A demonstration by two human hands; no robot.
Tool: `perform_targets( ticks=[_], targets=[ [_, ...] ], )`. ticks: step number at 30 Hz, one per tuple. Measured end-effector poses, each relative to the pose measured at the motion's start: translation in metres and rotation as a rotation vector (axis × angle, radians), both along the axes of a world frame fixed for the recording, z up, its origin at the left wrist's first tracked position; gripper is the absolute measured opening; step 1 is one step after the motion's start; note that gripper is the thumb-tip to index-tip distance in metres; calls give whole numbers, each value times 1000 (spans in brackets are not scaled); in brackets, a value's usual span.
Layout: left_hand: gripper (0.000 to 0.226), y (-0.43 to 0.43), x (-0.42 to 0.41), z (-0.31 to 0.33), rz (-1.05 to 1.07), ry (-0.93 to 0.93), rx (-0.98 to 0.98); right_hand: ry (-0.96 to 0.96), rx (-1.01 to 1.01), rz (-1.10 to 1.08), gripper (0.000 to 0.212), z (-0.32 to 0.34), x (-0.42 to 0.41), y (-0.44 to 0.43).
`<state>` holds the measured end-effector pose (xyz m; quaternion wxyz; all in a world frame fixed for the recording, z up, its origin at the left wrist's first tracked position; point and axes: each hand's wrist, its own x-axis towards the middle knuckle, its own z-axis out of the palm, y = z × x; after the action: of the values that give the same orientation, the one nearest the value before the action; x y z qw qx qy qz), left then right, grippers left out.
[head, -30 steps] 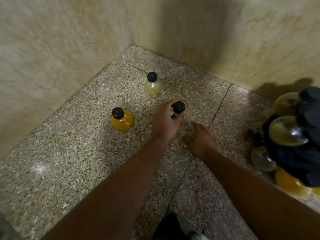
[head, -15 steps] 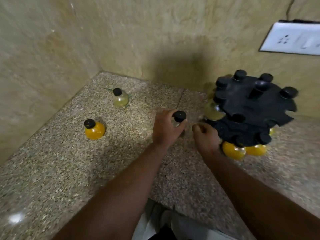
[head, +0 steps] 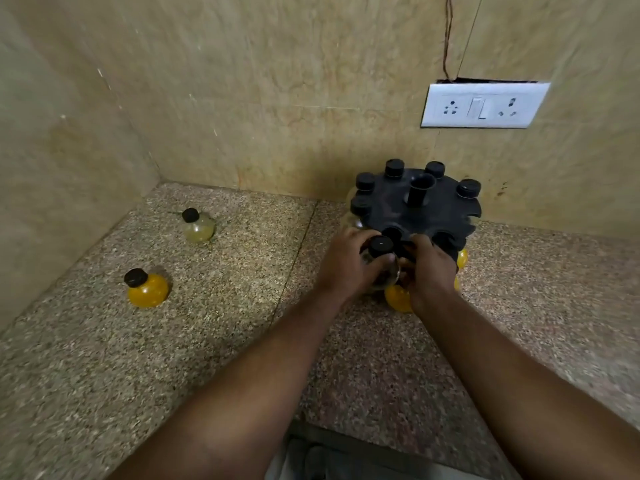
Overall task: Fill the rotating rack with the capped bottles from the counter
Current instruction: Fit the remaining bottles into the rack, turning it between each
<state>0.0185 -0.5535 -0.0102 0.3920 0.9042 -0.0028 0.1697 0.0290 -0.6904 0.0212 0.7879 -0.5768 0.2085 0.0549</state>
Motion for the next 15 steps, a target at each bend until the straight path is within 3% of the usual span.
perform_targets(
  ticks=[5,10,15],
  targets=[
    [50,-8,9,10,-24,0,-30,37,44,-32,14,3,7,-6],
    [50,-15,20,6,-51,19,-21,10,-88,30,19,-12,20,-20],
    [52,-30,28,5,-17,-10,109,19,-145,36,23,-13,33,-31]
  ],
)
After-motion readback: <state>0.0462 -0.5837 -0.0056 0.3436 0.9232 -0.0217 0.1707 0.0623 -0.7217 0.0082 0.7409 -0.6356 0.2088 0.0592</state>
